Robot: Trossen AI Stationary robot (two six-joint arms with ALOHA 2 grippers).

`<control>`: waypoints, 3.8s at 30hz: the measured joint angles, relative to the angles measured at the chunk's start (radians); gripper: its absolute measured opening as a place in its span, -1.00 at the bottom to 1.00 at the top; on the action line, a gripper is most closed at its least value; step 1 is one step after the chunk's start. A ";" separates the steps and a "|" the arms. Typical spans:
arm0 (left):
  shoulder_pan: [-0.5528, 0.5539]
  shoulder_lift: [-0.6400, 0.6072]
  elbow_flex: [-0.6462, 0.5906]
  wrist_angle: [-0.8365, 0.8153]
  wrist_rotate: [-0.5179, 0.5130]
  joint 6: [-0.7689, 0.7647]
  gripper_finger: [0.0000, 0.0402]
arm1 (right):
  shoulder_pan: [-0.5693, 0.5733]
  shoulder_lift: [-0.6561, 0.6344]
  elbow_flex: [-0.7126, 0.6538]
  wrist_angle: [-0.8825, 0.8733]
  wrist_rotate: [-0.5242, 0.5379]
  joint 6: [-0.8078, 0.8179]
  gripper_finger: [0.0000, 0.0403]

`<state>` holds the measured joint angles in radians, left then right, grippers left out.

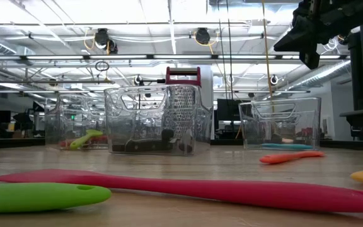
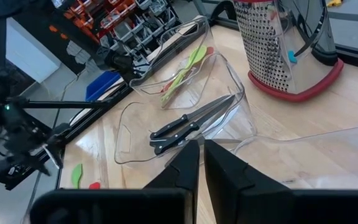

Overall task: Pick & Place Kitchen Items
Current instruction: Put the green spatula on the right transparent bin

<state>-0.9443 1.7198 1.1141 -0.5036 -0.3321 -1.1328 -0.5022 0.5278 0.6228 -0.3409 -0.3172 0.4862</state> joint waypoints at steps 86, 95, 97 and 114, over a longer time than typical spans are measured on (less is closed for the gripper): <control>0.036 0.243 0.031 -0.070 0.203 0.064 0.31 | 0.000 -0.014 -0.364 0.559 0.101 -0.265 -0.91; 0.034 0.243 0.028 -0.063 0.179 0.146 -0.39 | 0.000 -0.014 -0.364 0.560 0.098 -0.262 -0.91; 0.036 0.242 0.028 -0.055 0.175 0.144 -0.64 | 0.000 -0.014 -0.364 0.560 0.098 -0.262 -0.91; 0.002 0.028 0.037 -0.065 -0.010 0.056 -0.94 | 0.000 -0.013 -0.364 0.561 0.076 -0.232 -0.91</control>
<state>-0.9420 1.7479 1.1507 -0.5688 -0.3420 -1.0767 -0.5026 0.5144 0.2588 0.2199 -0.2413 0.2544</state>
